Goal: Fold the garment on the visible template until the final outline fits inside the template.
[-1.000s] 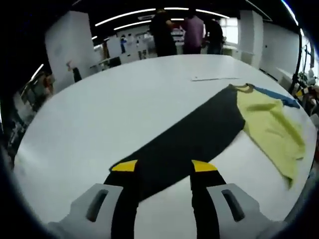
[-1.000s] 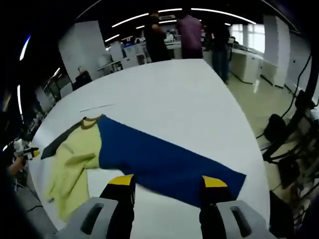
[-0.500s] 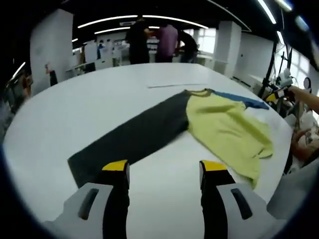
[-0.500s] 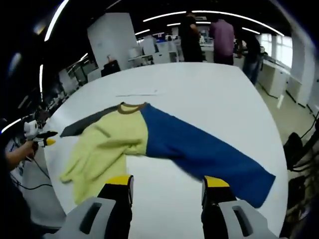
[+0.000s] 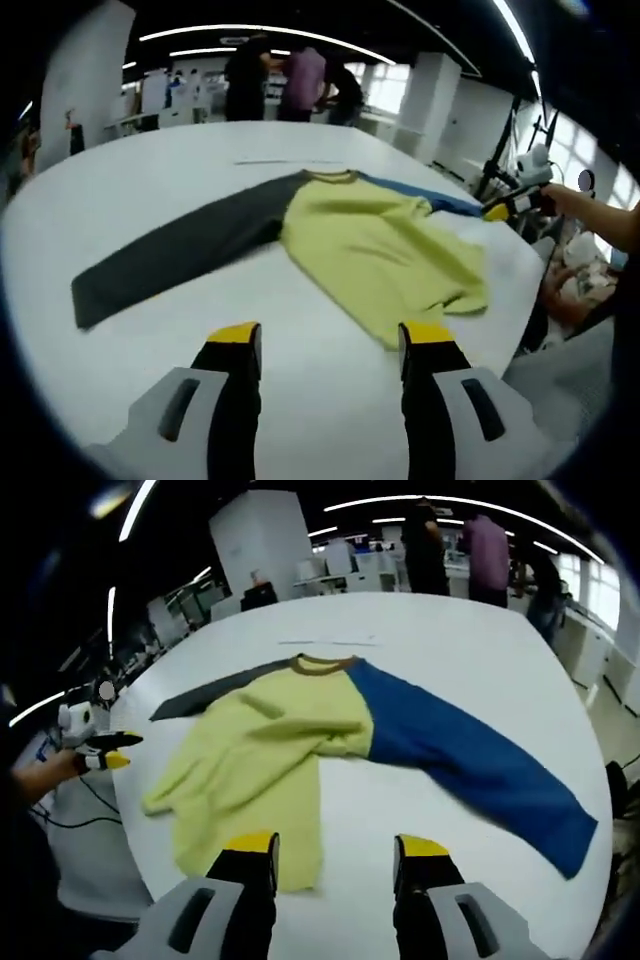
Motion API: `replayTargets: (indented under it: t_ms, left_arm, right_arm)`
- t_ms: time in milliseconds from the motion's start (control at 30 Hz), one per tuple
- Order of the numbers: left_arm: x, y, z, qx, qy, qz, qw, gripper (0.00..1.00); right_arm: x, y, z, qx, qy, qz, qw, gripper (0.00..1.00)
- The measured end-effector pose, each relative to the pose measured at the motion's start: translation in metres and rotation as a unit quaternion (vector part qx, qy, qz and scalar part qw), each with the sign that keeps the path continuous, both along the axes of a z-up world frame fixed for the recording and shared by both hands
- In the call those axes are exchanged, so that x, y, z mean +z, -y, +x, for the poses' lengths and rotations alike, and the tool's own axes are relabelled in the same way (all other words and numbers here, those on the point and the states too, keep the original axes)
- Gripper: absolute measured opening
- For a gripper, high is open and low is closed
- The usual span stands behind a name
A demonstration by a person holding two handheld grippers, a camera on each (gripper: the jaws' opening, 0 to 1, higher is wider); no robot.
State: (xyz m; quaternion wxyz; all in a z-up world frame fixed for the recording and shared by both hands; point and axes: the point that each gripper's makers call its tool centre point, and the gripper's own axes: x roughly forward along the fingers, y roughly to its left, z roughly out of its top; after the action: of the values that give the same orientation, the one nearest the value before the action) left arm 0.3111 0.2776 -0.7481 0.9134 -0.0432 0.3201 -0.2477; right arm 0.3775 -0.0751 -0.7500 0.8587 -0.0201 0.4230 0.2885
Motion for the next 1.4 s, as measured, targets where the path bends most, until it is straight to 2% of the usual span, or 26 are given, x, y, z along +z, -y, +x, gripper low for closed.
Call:
replayTargets:
  t_ms: [233,600,833,1267,1400]
  left_arm:
    - [-0.01,0.028,-0.018,-0.026,-0.02,-0.015,0.9993,0.5]
    - [-0.025,0.06,-0.032,-0.042,-0.054,-0.04,0.9968,0.37]
    - [-0.035,0.069,-0.039,-0.041,-0.08,-0.048,0.9948,0.32]
    - [-0.042,0.075,-0.043,-0.023,-0.101,-0.068,0.9923,0.07]
    - [-0.041,0.076,-0.043,-0.013,-0.108,-0.083,0.9906,0.02]
  right_arm:
    - [-0.013,-0.011,-0.012,0.017,-0.002,-0.01,0.9998,0.39]
    - [-0.034,-0.013,-0.015,0.015,-0.005,-0.031,0.9994,0.3]
    - [-0.042,-0.012,-0.014,0.013,-0.007,-0.041,0.9991,0.19]
    - [-0.05,-0.015,-0.013,0.002,-0.012,-0.036,0.9993,0.01]
    - [-0.05,-0.015,-0.014,0.0,-0.013,-0.036,0.9993,0.0]
